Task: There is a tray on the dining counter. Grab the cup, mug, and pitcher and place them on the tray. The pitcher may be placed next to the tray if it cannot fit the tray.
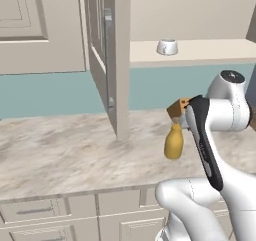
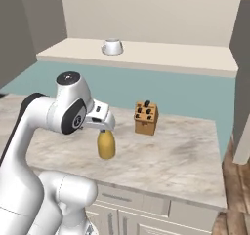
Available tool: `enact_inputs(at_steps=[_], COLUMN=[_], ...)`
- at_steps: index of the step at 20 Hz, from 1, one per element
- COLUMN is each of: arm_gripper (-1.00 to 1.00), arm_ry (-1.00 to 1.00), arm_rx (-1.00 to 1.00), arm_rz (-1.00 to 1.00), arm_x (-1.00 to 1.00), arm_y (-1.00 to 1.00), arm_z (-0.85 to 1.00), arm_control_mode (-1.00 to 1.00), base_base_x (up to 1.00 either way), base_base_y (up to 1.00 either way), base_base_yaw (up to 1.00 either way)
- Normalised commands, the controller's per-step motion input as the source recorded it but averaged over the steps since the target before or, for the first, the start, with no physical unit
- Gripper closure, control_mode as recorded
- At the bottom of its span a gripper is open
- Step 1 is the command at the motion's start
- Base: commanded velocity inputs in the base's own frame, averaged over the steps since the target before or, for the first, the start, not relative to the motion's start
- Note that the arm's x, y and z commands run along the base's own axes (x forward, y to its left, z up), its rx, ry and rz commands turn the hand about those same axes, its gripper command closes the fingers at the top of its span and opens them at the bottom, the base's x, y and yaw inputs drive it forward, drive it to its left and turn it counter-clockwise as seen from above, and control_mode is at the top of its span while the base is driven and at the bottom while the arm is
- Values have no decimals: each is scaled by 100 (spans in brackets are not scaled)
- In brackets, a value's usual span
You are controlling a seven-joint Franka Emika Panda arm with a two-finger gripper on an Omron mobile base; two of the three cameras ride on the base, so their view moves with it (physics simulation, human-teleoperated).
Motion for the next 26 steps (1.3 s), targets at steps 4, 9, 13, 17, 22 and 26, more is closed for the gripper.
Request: enact_inputs(at_steps=[4, 9, 13, 17, 22, 26], arm_gripper=[-100, -100, -100, -100, -100, -100], arm_ry=[0, 0, 0, 0, 0, -7], arm_rx=[0, 0, 0, 0, 0, 0], arm_rz=[0, 0, 0, 0, 0, 0], arm_x=[0, 0, 0, 0, 0, 0], arm_y=[0, 0, 0, 0, 0, 0], arm_z=[0, 0, 0, 0, 0, 0], arm_control_mode=[100, 100, 100, 100, 100, -100], base_base_x=[0, 0, 5, 4, 0, 0], base_base_y=[37, 36, 15, 2, 0, 0], base_base_yaw=[-24, -23, -13, -3, 0, 0])
